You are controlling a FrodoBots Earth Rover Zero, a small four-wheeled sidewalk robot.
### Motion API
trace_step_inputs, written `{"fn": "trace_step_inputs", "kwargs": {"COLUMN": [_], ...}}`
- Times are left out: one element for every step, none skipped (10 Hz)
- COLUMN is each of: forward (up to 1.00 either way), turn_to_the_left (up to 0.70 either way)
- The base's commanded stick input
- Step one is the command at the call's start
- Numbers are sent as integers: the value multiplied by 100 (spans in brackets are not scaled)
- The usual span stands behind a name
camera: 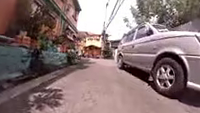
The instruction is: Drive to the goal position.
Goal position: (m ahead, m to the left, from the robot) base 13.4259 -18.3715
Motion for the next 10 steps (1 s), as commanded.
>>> {"fn": "trace_step_inputs", "kwargs": {"forward": [70, 70, 70, 70, 70, 70, 70, 70, 70, 70], "turn_to_the_left": [2, 2, 2, 2, 2, 2, 3, 2, 3, 2]}}
